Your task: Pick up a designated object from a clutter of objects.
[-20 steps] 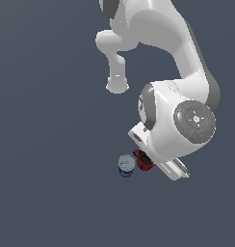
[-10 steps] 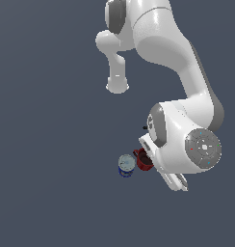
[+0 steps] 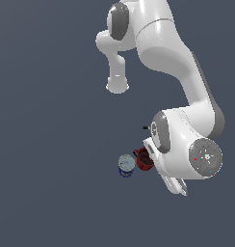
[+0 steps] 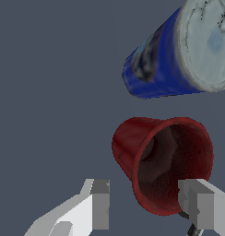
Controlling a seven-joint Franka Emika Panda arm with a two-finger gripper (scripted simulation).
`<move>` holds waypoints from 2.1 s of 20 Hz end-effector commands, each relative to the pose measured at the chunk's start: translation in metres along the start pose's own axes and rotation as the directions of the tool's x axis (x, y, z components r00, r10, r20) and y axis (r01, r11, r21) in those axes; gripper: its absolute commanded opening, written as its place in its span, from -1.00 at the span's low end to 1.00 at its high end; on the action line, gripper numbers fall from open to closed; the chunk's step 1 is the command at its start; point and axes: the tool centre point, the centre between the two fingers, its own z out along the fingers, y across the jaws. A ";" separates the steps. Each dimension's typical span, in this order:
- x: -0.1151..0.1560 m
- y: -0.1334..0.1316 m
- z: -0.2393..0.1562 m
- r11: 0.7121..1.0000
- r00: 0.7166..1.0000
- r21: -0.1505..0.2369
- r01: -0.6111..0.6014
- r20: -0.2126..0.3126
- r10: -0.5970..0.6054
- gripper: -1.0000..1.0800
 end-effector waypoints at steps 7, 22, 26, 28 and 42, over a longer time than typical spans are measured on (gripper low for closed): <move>0.000 0.000 0.008 1.000 1.000 -0.001 -0.003 0.000 0.003 0.23; -0.001 0.000 0.031 1.000 1.000 -0.001 -0.006 0.000 0.006 -1.00; -0.001 0.000 0.031 1.000 1.000 -0.001 -0.006 0.000 0.006 -1.00; 0.000 0.000 0.030 1.000 1.000 0.000 -0.007 0.000 0.007 -1.00; 0.011 0.033 -0.046 1.000 1.000 0.000 -0.007 0.000 0.007 -1.00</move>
